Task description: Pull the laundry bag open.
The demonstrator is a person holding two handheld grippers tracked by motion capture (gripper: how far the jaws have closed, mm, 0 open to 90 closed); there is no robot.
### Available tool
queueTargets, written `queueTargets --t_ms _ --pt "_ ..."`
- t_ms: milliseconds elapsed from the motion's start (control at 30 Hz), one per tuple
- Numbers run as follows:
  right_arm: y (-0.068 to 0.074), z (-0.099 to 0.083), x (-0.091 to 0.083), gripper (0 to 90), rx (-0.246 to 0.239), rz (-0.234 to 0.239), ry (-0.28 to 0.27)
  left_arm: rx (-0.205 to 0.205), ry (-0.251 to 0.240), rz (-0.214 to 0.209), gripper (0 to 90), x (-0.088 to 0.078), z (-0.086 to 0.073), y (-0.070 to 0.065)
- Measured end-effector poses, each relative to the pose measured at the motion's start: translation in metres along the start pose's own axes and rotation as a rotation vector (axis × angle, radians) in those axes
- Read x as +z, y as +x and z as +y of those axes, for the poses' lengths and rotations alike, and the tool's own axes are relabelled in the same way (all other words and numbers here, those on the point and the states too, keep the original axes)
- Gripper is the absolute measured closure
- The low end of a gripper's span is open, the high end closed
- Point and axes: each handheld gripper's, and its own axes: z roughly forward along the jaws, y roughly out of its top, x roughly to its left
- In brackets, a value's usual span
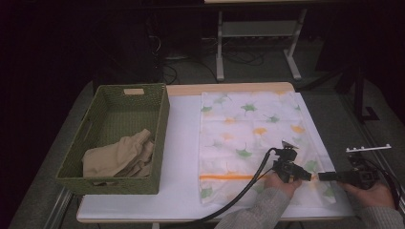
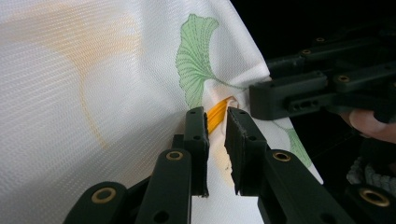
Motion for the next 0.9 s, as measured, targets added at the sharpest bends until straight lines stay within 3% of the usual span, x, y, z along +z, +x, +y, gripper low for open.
queueTargets --t_ms 133,267,467,700,900 --pt "-0.001 0.002 0.007 77.9 0.007 0.003 0.019 -0.004 -0.001 -0.007 77.2 0.0 0.0 0.001" --pt "0.002 0.004 0.001 82.2 -0.003 0.028 -0.004 -0.014 -0.016 -0.028 73.2 -0.002 -0.002 0.002" --pt "0.008 0.007 -0.011 80.7 -0.008 0.037 -0.042 -0.039 -0.056 -0.102 68.5 -0.007 -0.005 0.005" --pt "0.012 0.008 -0.02 80.8 -0.011 0.019 -0.07 -0.045 -0.063 -0.157 63.2 -0.009 -0.006 0.003" --pt "0.019 0.01 -0.023 82.3 -0.019 0.06 -0.118 -0.083 -0.097 -0.232 57.2 -0.007 -0.007 0.008"
